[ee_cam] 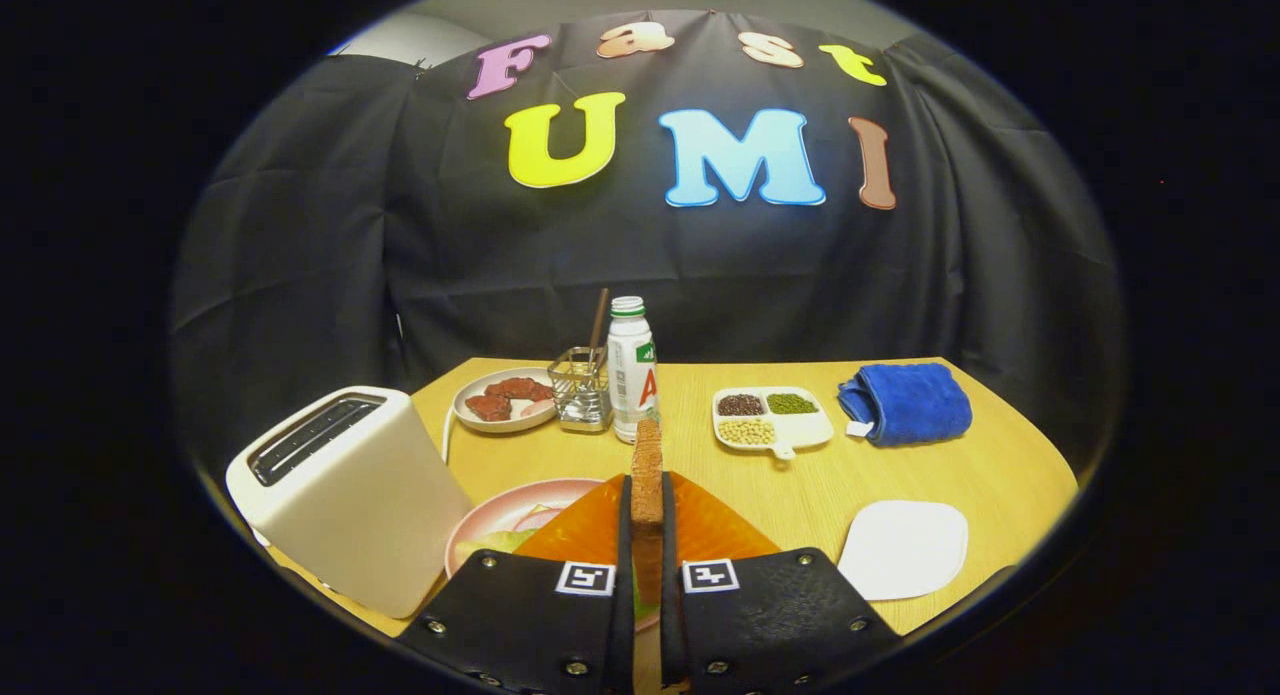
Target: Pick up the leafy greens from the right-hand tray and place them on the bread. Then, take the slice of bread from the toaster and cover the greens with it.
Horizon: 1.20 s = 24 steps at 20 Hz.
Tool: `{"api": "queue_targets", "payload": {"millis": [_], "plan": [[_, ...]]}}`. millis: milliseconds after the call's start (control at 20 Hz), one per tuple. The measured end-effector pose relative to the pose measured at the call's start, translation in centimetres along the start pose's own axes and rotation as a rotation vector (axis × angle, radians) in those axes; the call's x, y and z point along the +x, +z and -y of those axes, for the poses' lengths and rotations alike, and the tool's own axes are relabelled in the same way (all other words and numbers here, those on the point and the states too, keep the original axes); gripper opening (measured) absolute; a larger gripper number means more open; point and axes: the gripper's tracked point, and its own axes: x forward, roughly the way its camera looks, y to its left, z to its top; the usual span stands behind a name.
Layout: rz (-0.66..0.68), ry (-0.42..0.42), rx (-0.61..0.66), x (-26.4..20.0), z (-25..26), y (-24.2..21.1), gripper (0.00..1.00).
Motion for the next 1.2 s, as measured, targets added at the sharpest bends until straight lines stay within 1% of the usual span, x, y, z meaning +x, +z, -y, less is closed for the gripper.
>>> {"api": "queue_targets", "payload": {"millis": [150,250,800,1200], "plan": [[0.017,-0.051,-0.009,0.1,0.2,-0.5,0.10],[0.019,-0.067,-0.019,0.3,-0.3,-0.9,0.10],[0.005,-0.010,-0.018,1.3,-5.2,-2.5,0.10],[-0.062,0.072,-0.034,2.5,-9.1,-5.5,0.10]]}}
